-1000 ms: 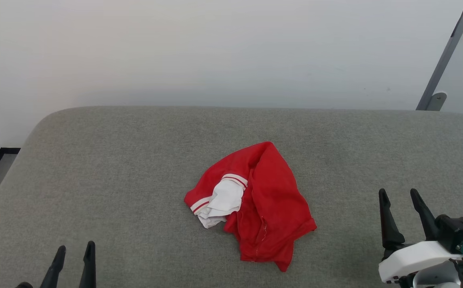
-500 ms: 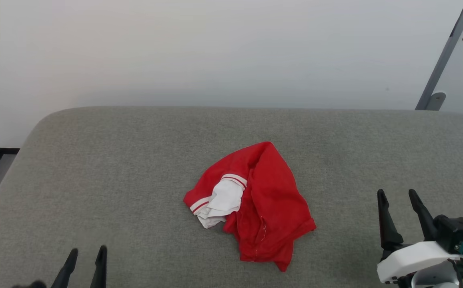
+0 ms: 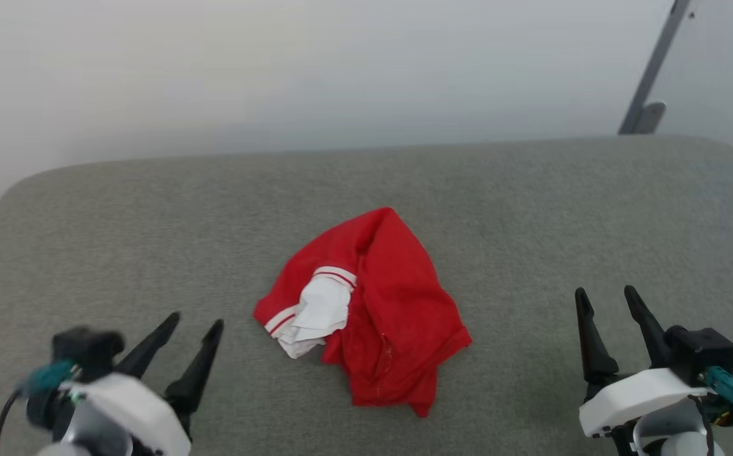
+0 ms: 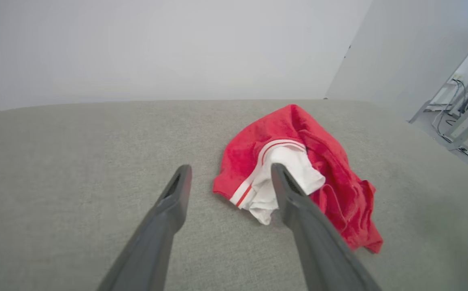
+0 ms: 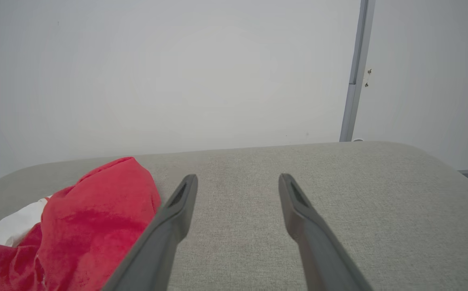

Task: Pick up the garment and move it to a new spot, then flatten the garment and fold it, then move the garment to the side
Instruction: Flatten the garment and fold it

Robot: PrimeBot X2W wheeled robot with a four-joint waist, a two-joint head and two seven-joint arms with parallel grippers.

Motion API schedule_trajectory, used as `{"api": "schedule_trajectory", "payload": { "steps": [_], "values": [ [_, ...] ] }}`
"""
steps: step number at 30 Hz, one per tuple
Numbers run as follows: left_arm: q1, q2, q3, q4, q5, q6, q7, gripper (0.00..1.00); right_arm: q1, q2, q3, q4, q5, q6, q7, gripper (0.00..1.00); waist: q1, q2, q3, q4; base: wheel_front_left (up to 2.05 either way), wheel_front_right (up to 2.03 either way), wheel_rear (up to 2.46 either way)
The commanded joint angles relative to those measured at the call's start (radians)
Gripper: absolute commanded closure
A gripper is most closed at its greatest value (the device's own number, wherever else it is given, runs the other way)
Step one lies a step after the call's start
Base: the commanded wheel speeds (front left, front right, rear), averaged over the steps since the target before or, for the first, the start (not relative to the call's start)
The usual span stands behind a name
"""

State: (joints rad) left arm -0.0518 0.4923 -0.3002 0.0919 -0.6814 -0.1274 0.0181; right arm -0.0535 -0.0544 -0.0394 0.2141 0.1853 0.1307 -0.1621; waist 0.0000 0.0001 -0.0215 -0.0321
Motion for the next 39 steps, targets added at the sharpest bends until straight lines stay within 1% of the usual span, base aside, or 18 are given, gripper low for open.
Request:
{"api": "schedule_trajectory", "payload": {
  "steps": [1, 6, 10, 17, 21, 27, 30, 36, 37, 38, 39],
  "values": [
    [-0.025, 0.013, -0.013, -0.005, -0.011, -0.003, 0.026, 0.00, -0.013, 0.004, 0.002, 0.007, 0.007, 0.000, -0.009, 0.00, 0.0000, -0.0001, 0.020, -0.022, 0.00, 0.00, 0.00],
    [-0.155, 0.074, -0.113, -0.029, -0.071, -0.003, 0.200, 0.00, -0.042, 0.004, 0.017, 0.026, 0.010, 0.000, -0.022, 0.00, 0.0000, -0.0001, 0.060, -0.057, 0.00, 0.00, 0.00],
    [-0.265, 0.104, -0.172, -0.035, -0.129, -0.003, 0.317, 0.00, -0.071, 0.004, 0.027, 0.042, 0.019, 0.000, -0.038, 0.00, 0.0000, -0.0001, 0.089, -0.083, 0.00, 0.00, 0.00],
    [-0.401, 0.119, -0.232, 0.041, -0.233, -0.003, 0.500, 0.00, -0.112, 0.004, 0.055, 0.076, 0.041, 0.000, -0.063, 0.00, 0.0000, -0.0001, 0.126, -0.122, 0.00, 0.00, 0.00],
    [-0.454, 0.112, -0.261, 0.099, -0.254, -0.001, 0.588, 0.00, -0.128, 0.004, 0.059, 0.098, 0.049, 0.000, -0.075, 0.00, 0.0000, -0.0001, 0.141, -0.141, 0.00, 0.00, 0.00],
    [-0.502, 0.087, -0.289, 0.164, -0.279, 0.024, 0.691, 0.00, -0.146, 0.004, 0.064, 0.118, 0.058, 0.000, -0.089, 0.00, 0.0000, -0.0001, 0.162, -0.159, 0.00, 0.00, 0.00],
    [-0.520, 0.080, -0.300, 0.194, -0.280, 0.039, 0.728, 0.00, -0.153, 0.004, 0.067, 0.127, 0.062, 0.000, -0.095, 0.00, 0.0000, -0.0001, 0.171, -0.165, 0.00, 0.00, 0.00],
    [-0.545, 0.061, -0.311, 0.247, -0.288, 0.054, 0.773, 0.00, -0.164, 0.004, 0.071, 0.134, 0.062, 0.000, -0.098, 0.00, 0.0000, -0.0001, 0.181, -0.170, 0.00, 0.00, 0.00],
    [-0.549, 0.058, -0.314, 0.256, -0.290, 0.053, 0.781, 0.44, -0.166, 0.004, 0.073, 0.135, 0.062, 0.000, -0.099, 0.00, 0.0000, -0.0001, 0.183, -0.171, 0.00, 0.00, 0.00],
    [-0.554, 0.056, -0.318, 0.261, -0.291, 0.049, 0.785, 0.81, -0.169, 0.004, 0.074, 0.137, 0.062, 0.000, -0.100, 0.00, 0.0000, -0.0001, 0.185, -0.172, 0.00, 0.00, 0.00],
    [-0.560, 0.052, -0.315, 0.265, -0.298, 0.046, 0.784, 1.00, -0.173, 0.004, 0.075, 0.137, 0.063, 0.000, -0.101, 0.00, 0.0000, -0.0001, 0.187, -0.173, 0.00, 0.00, 0.00]
  ]
}}
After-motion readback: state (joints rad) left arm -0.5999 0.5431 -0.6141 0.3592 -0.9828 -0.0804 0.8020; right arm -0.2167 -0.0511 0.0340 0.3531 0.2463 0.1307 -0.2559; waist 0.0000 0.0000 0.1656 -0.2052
